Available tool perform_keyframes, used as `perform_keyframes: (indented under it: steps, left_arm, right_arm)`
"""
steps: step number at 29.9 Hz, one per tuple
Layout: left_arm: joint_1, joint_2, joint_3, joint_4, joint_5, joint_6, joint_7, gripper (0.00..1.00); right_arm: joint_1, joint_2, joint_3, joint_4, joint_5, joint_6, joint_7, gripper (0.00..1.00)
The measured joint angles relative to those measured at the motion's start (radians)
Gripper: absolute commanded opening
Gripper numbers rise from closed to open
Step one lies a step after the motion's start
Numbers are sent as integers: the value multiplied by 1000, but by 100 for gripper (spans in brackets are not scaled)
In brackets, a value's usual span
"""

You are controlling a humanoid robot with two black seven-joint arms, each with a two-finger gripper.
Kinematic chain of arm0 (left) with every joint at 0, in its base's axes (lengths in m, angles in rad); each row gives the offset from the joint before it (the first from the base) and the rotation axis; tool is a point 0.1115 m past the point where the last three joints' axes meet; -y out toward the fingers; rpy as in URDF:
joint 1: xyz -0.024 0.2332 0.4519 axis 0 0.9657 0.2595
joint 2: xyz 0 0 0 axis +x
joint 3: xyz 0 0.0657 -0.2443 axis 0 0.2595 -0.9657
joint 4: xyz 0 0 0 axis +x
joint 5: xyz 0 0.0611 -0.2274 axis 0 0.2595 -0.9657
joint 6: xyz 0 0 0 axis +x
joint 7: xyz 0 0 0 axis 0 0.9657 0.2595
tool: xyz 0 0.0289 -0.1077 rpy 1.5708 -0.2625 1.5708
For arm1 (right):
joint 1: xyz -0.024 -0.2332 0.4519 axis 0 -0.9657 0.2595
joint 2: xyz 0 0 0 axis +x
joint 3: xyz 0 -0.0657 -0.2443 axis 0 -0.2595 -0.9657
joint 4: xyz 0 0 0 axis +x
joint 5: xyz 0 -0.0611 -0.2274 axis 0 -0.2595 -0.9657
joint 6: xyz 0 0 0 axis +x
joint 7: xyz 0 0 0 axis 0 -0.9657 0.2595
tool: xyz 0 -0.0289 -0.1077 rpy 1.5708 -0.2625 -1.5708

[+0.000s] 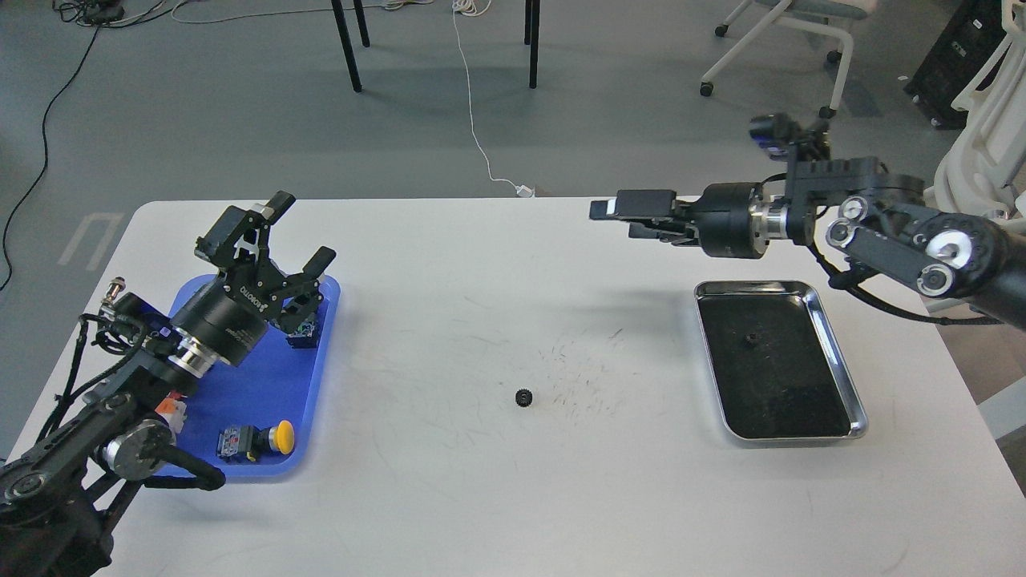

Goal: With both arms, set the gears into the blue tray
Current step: 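Retract the right arm and reach the left gripper toward the black part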

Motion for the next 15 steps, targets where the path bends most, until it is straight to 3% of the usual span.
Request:
perform_keyframes:
  steps: [9, 15]
  left_arm:
    - [-99, -7, 33, -90, 492, 0, 0, 98]
    - [-331, -3, 303, -139, 918, 19, 0, 98]
  right_arm:
    - [-412, -50, 412, -7, 391, 0, 0, 99]
    - [-544, -47, 547, -4, 469, 0, 0, 99]
